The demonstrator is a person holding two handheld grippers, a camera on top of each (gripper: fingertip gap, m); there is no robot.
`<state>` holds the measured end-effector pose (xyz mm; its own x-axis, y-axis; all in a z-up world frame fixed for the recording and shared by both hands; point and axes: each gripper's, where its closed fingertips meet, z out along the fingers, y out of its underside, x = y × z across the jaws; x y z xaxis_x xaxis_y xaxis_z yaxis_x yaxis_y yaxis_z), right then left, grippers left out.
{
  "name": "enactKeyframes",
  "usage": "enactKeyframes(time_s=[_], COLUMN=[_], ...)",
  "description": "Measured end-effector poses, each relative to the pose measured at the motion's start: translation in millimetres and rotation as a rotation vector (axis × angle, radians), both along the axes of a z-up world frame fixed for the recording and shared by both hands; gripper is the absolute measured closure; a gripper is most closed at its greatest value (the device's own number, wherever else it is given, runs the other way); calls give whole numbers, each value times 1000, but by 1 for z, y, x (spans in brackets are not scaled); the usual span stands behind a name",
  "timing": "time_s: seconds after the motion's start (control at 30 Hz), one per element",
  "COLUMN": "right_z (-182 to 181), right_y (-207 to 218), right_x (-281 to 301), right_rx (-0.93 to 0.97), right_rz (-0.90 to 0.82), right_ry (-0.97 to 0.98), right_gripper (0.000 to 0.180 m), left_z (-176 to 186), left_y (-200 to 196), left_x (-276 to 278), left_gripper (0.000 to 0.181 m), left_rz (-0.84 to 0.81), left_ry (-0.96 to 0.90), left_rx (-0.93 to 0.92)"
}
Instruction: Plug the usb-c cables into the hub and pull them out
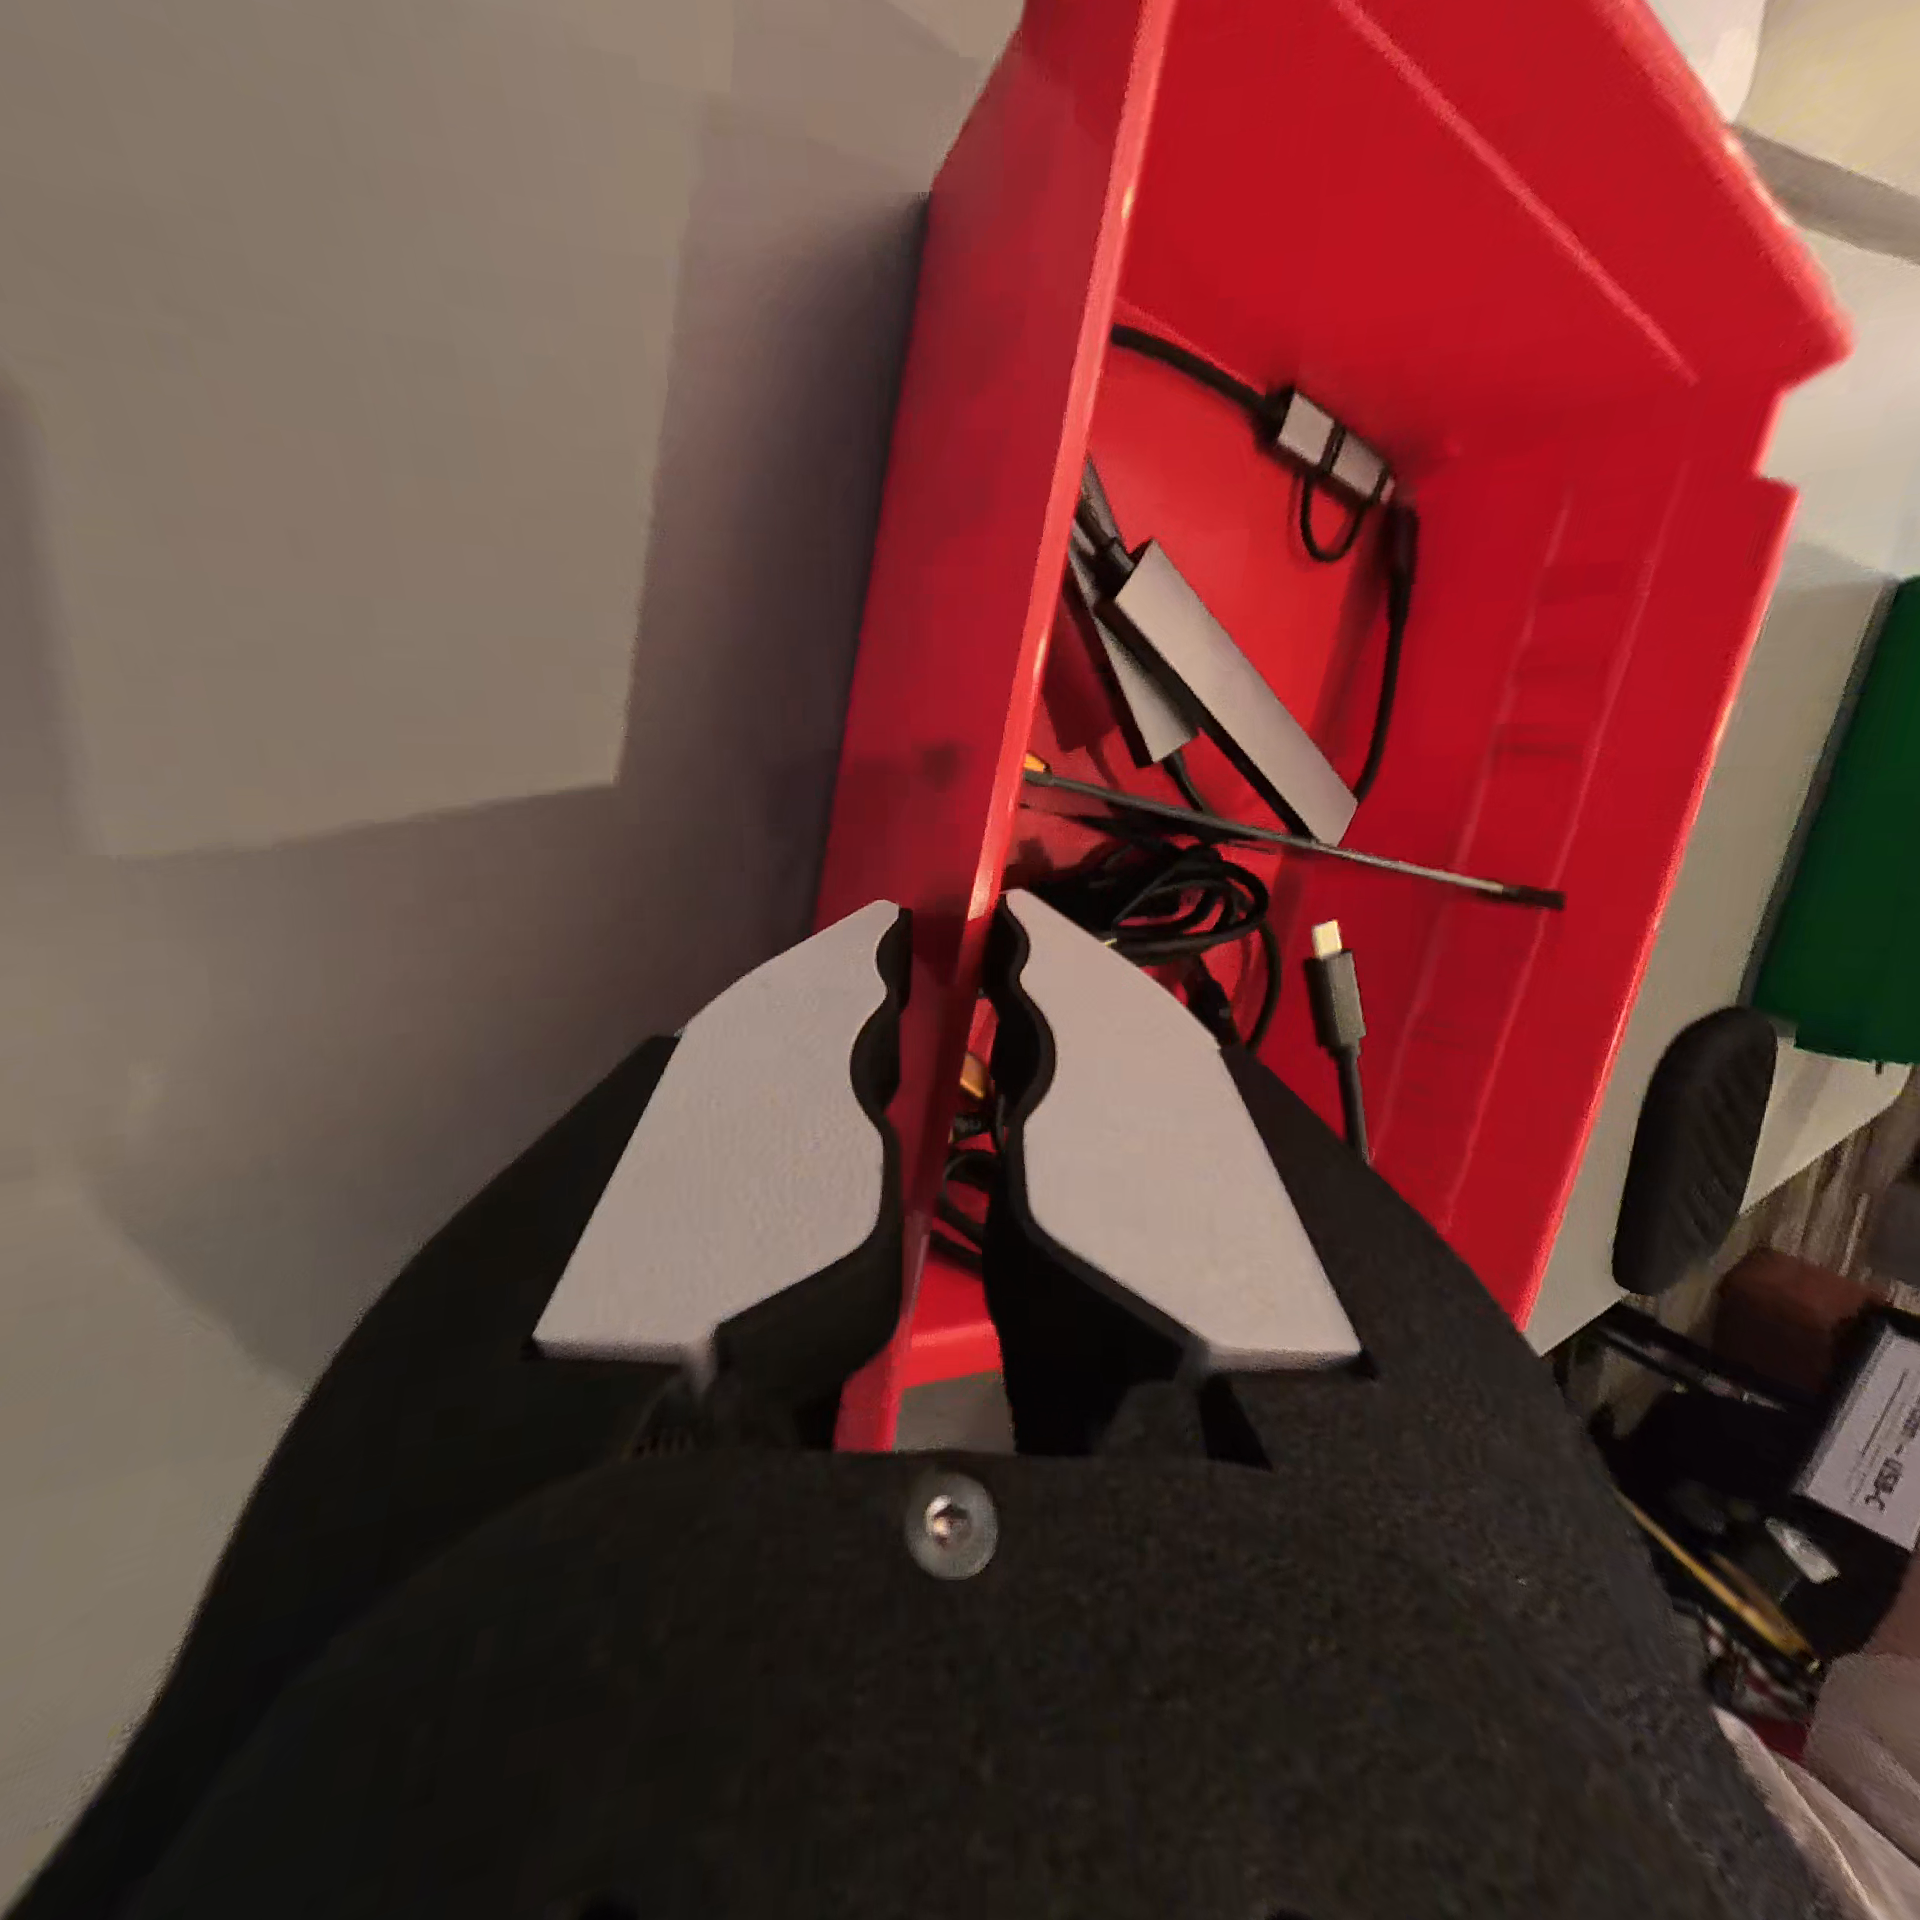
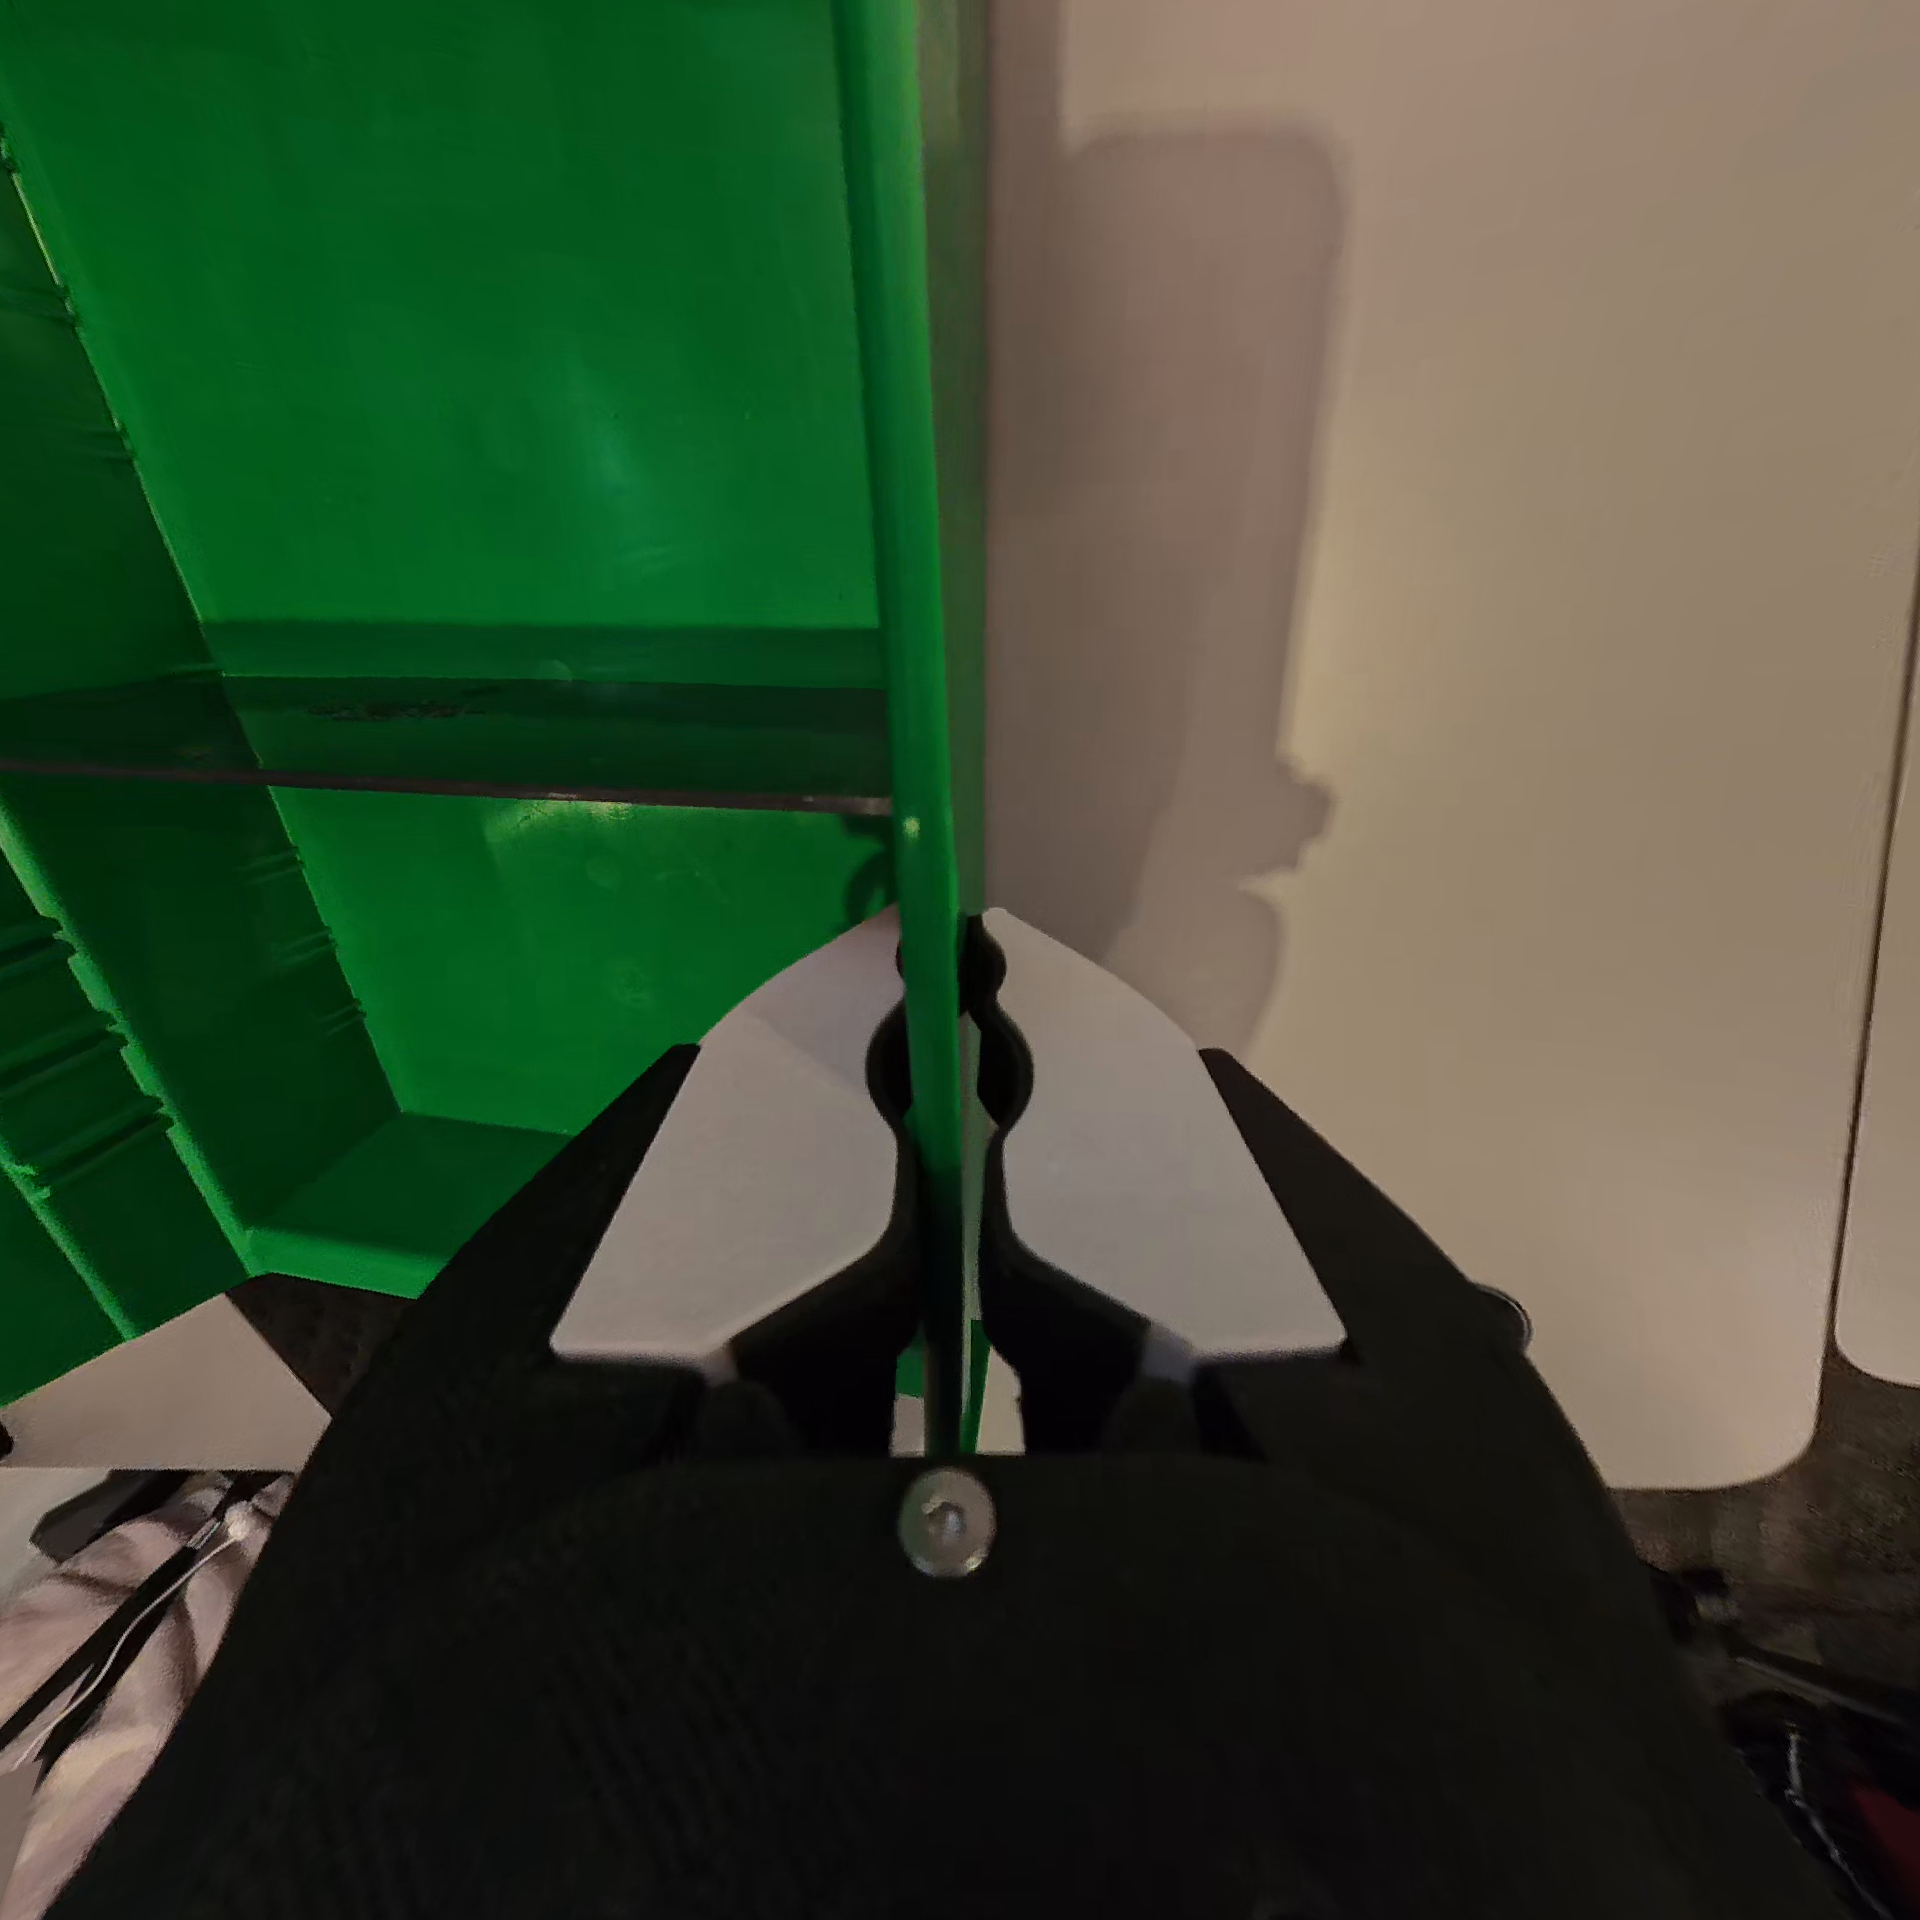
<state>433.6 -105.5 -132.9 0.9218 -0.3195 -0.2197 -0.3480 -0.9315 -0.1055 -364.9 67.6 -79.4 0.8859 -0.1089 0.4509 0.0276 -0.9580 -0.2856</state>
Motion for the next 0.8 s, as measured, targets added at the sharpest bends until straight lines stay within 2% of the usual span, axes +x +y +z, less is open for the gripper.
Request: enactKeyframes(time_s=[0.27,0.43,0.7,0.8], right_z=[0,0,0,0], right_y=[37,57,68,68], right_x=[-36,-68,-95,-96], right_rx=[6,13,-6,-3], right_rz=[80,151,164,158], right_ry=[-24,-27,-24,-26], right_gripper=[174,174,173,174], left_z=[0,-1,-2,-2], left_y=[3,3,24,27], left_x=[-3,2,18,20], left_gripper=[165,165,158,158], left_rz=[78,61,69,55], left_ry=[-93,-117,-281,-279], left_rx=[-6,-17,24,30])
